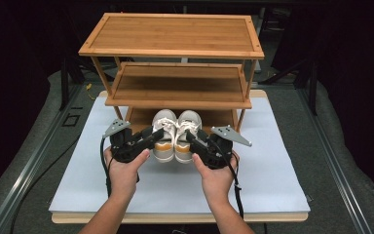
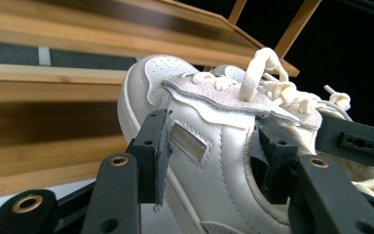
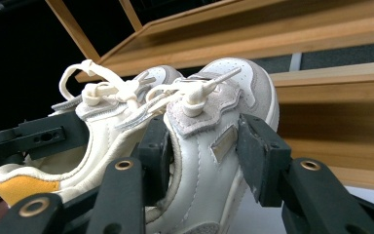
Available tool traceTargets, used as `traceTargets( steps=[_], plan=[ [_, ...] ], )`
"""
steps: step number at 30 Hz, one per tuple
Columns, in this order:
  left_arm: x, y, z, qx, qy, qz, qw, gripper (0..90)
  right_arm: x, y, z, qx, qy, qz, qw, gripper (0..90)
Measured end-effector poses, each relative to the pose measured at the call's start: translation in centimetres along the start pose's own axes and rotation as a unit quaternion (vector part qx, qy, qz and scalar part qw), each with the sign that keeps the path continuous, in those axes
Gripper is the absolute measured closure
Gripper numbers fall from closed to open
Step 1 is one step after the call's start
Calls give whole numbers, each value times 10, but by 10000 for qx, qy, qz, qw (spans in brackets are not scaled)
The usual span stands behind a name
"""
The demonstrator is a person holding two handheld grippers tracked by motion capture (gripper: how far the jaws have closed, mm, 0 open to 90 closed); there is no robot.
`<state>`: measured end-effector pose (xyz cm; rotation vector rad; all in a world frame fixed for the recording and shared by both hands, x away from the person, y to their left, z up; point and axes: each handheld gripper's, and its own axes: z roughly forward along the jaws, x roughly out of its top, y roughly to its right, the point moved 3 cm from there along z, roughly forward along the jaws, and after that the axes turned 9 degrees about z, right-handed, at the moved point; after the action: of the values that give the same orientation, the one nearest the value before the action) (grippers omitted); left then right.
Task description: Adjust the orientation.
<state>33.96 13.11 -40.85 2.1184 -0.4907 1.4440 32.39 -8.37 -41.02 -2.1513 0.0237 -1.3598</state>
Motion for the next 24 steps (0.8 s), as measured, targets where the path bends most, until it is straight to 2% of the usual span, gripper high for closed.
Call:
traceTargets(
  steps=[5,6,7,8,9,14,16,17,24],
  plan=[
    [6,0,1,-6,17,15,10000,542,6,-2,-2,46,-44,-10,10000,572],
    [8,0,1,5,8,-6,10000,542,9,-3,0,-27,41,-13,10000,572],
    [9,0,1,7,20,-4,10000,542,10,-3,-1,-52,7,-13,10000,572],
    [10,1,1,11,29,1,10000,542,11,-4,1,30,109,3,9999,572],
    [12,1,2,1,38,-3,10000,542,12,-4,-1,-35,18,-7,10000,572],
    [16,0,4,-3,19,17,10000,542,16,-3,1,-26,76,1,10000,572],
    [18,0,5,4,9,45,10000,542,17,-3,1,-8,1,-9,10000,572],
    [19,-1,5,1,14,54,10000,542,18,-4,3,18,128,10,9999,572],
    [29,-8,12,0,47,43,10000,542,30,-5,10,10,54,-64,10000,572]
  ],
)
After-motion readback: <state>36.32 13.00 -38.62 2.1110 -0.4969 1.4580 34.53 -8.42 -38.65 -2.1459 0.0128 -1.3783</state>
